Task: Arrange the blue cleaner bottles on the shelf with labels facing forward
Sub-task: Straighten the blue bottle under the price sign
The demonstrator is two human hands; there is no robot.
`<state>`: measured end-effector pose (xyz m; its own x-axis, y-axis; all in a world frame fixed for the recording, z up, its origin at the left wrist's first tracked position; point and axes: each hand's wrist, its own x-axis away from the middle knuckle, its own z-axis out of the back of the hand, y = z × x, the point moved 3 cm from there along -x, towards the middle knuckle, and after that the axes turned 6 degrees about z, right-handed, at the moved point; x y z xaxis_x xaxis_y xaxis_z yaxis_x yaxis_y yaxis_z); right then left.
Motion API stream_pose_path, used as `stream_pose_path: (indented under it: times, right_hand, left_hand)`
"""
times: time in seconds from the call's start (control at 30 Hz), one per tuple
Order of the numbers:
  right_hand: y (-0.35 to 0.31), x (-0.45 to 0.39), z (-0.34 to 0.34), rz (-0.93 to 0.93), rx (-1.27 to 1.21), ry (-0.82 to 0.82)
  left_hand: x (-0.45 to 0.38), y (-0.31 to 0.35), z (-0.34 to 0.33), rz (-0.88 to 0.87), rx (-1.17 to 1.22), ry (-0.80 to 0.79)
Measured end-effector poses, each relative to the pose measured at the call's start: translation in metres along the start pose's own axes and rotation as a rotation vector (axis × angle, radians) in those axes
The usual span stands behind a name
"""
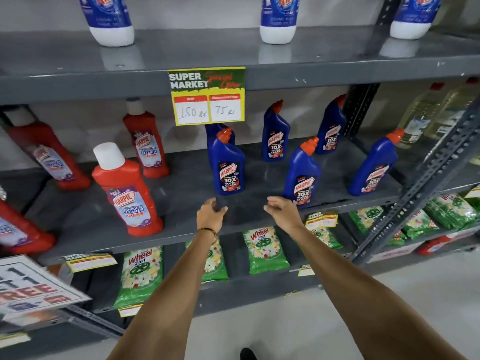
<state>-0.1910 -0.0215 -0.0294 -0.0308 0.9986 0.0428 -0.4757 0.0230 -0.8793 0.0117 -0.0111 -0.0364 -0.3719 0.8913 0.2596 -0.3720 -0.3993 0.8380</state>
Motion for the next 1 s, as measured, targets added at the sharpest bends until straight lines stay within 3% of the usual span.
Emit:
stream_pose_path:
  times: [0.27, 0.6, 1.0]
  right_hand:
    - [-0.021, -0.056, -0.034, -0.035, -0.011, -0.119]
    - [-0.03, -0.101, -0.045, -0.04, -0.096, -0.274]
    - [-0.022, -0.083, -0.046, 0.015, -0.113, -0.266]
  left_hand:
    - [-0.038, 0.01, 0.007, 0.045, 0.021, 0.041]
    - [-0.07, 0.025, -0.009, 0.009, 0.029, -0.043]
    - [-0.047, 0.018, -0.005, -0.035, 0.069, -0.052]
